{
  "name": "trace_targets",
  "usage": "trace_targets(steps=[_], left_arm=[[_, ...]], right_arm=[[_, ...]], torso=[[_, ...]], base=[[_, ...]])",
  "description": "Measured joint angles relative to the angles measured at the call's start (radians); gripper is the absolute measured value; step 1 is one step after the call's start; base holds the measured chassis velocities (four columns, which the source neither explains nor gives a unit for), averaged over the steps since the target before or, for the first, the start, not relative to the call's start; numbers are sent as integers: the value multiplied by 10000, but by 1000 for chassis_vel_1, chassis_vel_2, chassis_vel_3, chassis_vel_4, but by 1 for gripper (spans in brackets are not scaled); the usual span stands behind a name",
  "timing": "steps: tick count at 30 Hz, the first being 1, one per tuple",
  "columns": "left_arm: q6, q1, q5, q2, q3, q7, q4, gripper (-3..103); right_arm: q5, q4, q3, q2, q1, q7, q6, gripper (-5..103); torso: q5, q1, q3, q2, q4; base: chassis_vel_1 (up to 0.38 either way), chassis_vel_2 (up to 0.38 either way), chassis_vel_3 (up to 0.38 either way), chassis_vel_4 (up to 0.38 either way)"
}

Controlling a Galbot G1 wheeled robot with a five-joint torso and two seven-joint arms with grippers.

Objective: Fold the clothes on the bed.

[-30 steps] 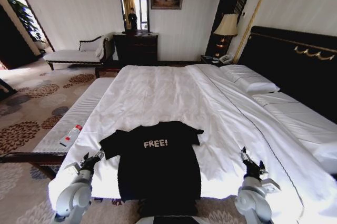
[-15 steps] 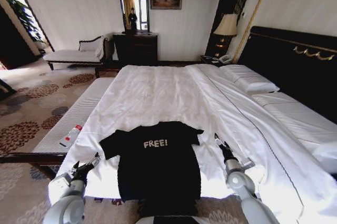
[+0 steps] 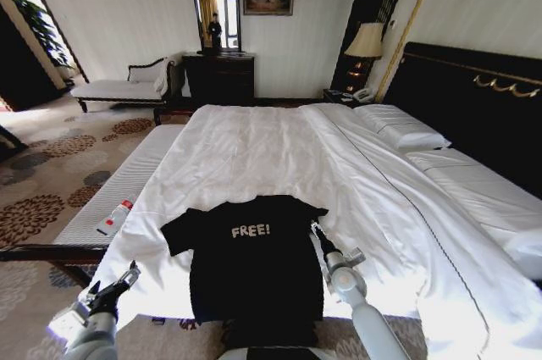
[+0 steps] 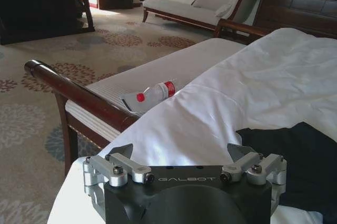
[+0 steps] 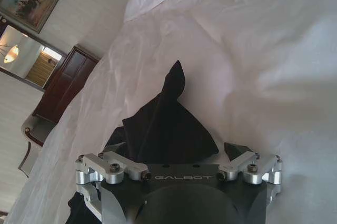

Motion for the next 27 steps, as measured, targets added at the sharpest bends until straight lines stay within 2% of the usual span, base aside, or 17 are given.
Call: trace_targets(steps=[4,6,9,13,15,19,21,25,26,27], left_arm=[[-2,-29,164,-107,-16,-63,-62,100],[21,-54,337,-164,75,-102,-125,100],[54,-75,526,-221,181,-146,-197,100],[83,-27,777,-334,334,-203,-345,100],[81,9,813,-354,349,-205,-375,100],[31,162,856,-411,318,-215,-483,100],[14,192,857,-423,295,-216,-504,100],[-38,276,906,-488,273,-222,-549,100],[-38,276,906,-488,273,-222,-549,100],[-52,300,949,-518,307,-223,-555,100]], right_arm=[[67,-45,-26,10,-47,14,0,103],[117,-45,-37,31,-76,-21,5,95],[129,-54,-37,46,-71,-80,61,90],[116,-96,-16,83,-64,-138,188,68],[103,-122,-9,97,-62,-140,214,68],[52,-237,69,145,-42,-126,367,46],[44,-242,96,145,-53,-117,396,46],[6,-242,190,127,-193,-81,507,25],[6,-242,190,127,-193,-81,507,25],[-13,-231,209,127,-241,-76,536,19]], torso=[[0,-1,0,1,0],[1,0,0,0,-1],[2,0,0,0,1],[1,0,0,1,1],[2,0,0,1,2],[2,0,0,0,2],[2,0,0,0,3],[2,0,0,1,1],[2,0,0,1,1],[2,0,0,1,2]], base=[[0,0,0,0],[0,0,0,0],[0,0,0,0],[0,0,0,0],[0,0,0,0],[0,0,0,0],[0,0,0,0],[0,0,0,0],[0,0,0,0],[0,0,0,0]])
